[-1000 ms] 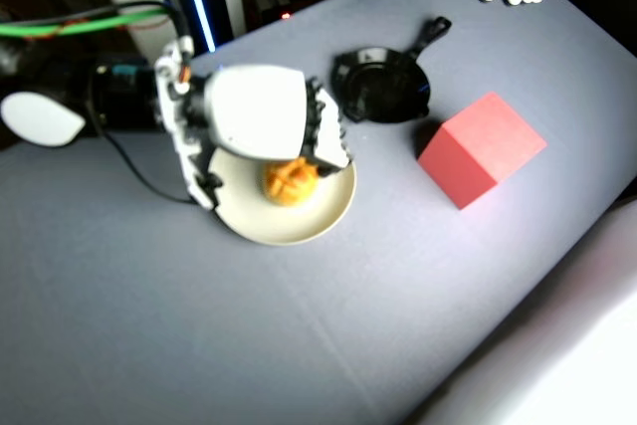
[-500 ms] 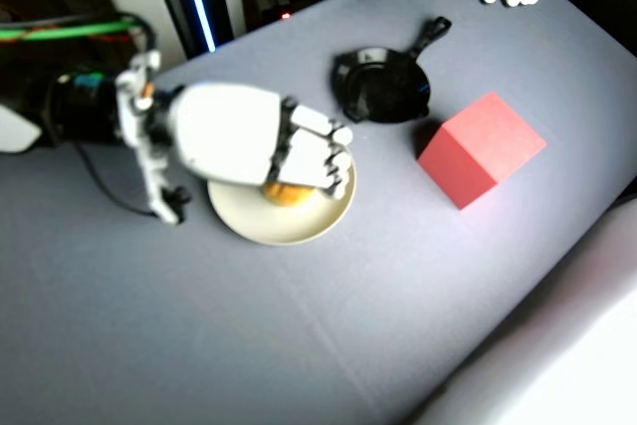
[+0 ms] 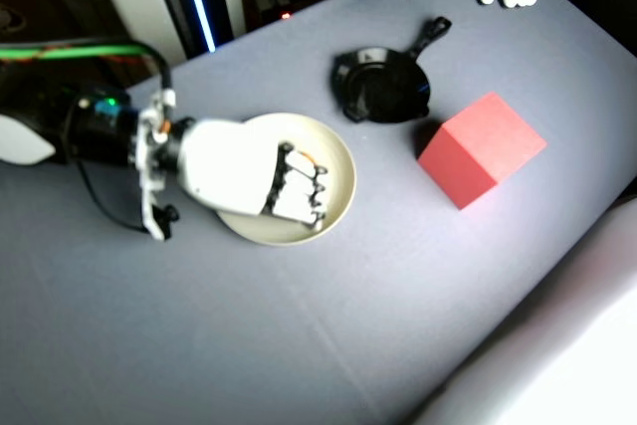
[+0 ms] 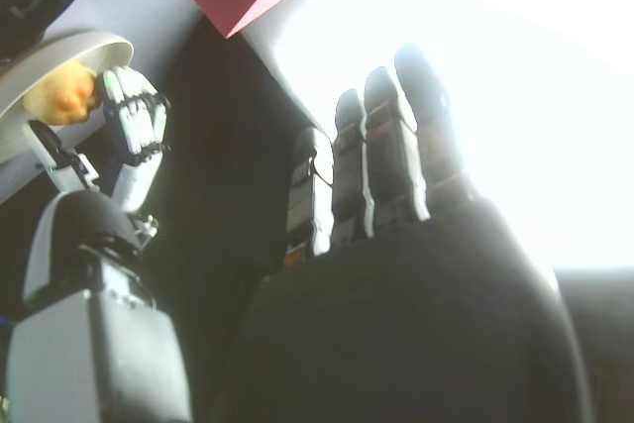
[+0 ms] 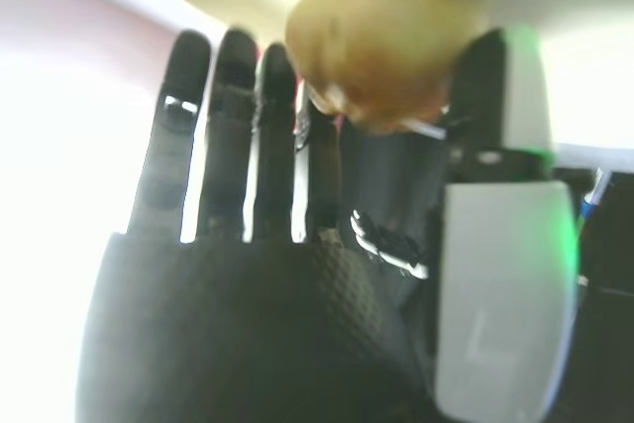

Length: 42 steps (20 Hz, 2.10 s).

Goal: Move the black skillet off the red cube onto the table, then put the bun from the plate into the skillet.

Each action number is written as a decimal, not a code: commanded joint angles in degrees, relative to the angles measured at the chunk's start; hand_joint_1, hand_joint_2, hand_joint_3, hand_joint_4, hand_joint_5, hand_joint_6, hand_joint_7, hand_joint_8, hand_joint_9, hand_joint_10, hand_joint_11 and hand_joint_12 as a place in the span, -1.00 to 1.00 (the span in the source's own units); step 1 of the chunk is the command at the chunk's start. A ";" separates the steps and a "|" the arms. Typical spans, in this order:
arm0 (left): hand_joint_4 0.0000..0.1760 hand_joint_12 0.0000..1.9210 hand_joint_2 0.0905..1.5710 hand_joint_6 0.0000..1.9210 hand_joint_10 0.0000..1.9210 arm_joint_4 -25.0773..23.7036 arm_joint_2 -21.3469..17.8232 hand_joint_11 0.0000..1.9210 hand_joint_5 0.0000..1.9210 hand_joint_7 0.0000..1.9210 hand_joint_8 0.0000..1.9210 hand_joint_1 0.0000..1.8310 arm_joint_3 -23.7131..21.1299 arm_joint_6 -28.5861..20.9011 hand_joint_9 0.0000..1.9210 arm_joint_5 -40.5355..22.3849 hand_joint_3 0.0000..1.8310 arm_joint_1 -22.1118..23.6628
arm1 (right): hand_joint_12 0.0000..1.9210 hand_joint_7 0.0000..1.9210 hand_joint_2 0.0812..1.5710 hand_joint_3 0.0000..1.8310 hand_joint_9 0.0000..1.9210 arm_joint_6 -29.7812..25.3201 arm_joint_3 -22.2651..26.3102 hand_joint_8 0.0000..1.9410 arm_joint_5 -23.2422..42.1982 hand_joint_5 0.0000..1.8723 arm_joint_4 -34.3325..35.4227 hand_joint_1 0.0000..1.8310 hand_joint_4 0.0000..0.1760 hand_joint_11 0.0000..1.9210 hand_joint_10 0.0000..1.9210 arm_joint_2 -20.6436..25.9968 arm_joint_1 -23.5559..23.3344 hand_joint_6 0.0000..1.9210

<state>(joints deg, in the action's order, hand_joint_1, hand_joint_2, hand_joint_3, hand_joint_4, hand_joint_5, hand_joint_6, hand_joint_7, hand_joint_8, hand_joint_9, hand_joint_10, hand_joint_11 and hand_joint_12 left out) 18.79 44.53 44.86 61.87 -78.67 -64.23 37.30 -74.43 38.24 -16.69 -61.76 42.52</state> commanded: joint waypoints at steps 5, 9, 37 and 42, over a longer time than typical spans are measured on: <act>0.48 -0.40 0.31 -1.00 -1.00 -0.71 0.64 -1.00 -0.89 -0.83 -1.00 -0.48 -0.10 -0.67 -0.85 -6.85 -1.00 -0.27 | 0.38 -0.10 0.43 -1.00 -0.15 0.04 1.10 0.27 10.52 0.02 1.77 0.49 -1.00 -0.41 0.33 0.84 -2.08 0.03; 0.36 -0.44 0.32 -1.00 -1.00 -0.12 0.49 -1.00 -0.91 -0.85 -1.00 -0.51 0.09 -0.66 -0.86 -7.62 -1.00 -0.36 | 0.35 -0.12 0.45 -1.00 -0.21 -0.45 3.16 0.22 18.01 -0.01 0.70 0.30 -0.82 -0.49 -0.15 0.73 -4.31 0.16; -0.53 -0.47 0.67 -1.00 -0.99 6.48 -1.03 -1.00 -0.89 -0.75 -0.99 -1.00 -1.02 -0.20 -0.76 -19.58 -0.99 -4.76 | -1.00 -1.00 0.20 -1.00 -1.00 0.88 5.98 -1.00 27.79 -1.00 4.79 -0.10 -0.36 -1.00 -1.00 -3.48 -5.75 -1.00; -0.87 -0.34 0.62 -1.00 -1.00 3.30 -1.10 -1.00 -0.97 -0.75 -1.00 -0.98 -1.47 -0.43 -0.74 -20.42 -1.00 -4.10 | -0.98 -0.86 0.32 -0.99 -0.86 1.51 10.01 -0.99 44.96 -0.91 15.98 -0.44 0.49 -0.96 -0.99 3.57 5.92 -0.99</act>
<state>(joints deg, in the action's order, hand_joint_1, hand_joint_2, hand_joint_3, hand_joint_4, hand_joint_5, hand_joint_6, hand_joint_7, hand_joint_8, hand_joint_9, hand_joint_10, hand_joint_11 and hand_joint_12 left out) 22.15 43.99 43.27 61.60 -91.31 -68.73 38.96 -64.25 74.13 -1.30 -58.22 49.82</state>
